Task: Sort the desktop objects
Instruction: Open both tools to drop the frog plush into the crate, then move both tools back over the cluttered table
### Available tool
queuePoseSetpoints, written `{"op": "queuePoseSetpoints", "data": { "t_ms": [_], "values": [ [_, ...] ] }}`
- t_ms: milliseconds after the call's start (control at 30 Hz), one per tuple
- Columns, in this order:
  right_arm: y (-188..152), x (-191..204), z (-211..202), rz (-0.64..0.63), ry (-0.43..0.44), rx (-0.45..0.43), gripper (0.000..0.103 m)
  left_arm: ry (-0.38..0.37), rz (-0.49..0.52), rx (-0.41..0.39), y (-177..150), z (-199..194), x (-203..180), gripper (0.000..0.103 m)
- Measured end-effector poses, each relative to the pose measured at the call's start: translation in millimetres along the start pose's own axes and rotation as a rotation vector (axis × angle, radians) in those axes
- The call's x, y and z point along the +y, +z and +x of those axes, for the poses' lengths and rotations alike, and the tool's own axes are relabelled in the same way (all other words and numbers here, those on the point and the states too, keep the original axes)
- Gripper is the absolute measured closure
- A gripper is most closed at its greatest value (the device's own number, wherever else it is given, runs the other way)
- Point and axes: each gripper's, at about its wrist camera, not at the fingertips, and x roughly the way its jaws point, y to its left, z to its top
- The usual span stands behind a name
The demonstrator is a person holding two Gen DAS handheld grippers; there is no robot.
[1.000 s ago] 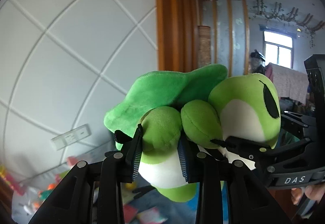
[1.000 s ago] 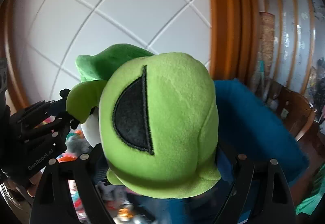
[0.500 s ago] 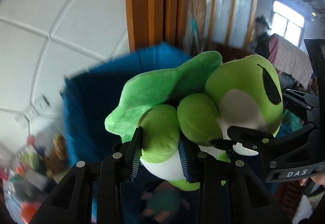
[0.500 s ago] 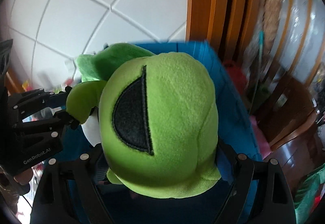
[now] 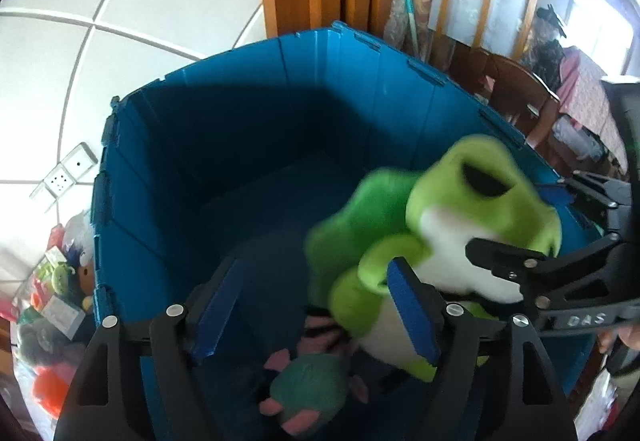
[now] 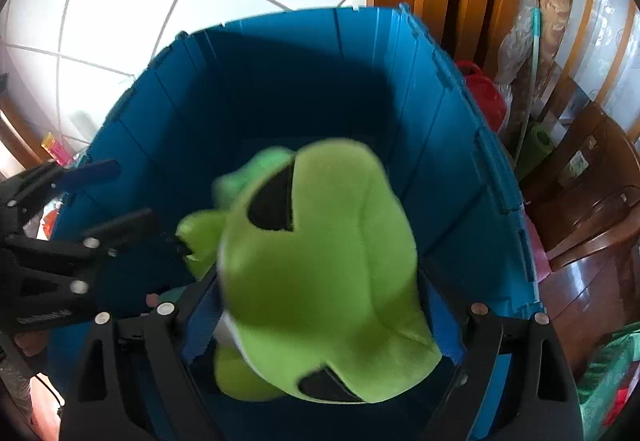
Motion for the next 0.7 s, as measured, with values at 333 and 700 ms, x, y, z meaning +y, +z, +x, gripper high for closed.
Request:
{"op": "queuePoseSetpoints", "data": {
  "t_ms": [333, 700],
  "values": [
    [16.1, 5.5, -19.7, -0.037, -0.023, -0.093, 0.002, 0.035, -0.031, -0.049, -12.0, -31.6, 17.0, 0.022],
    [-22.3, 18.6, -64.5, -0.063, 0.040, -0.263, 0.000, 0.140, -0.110, -0.164, -54.8, -88.5, 15.4, 0.018]
  ]
}}
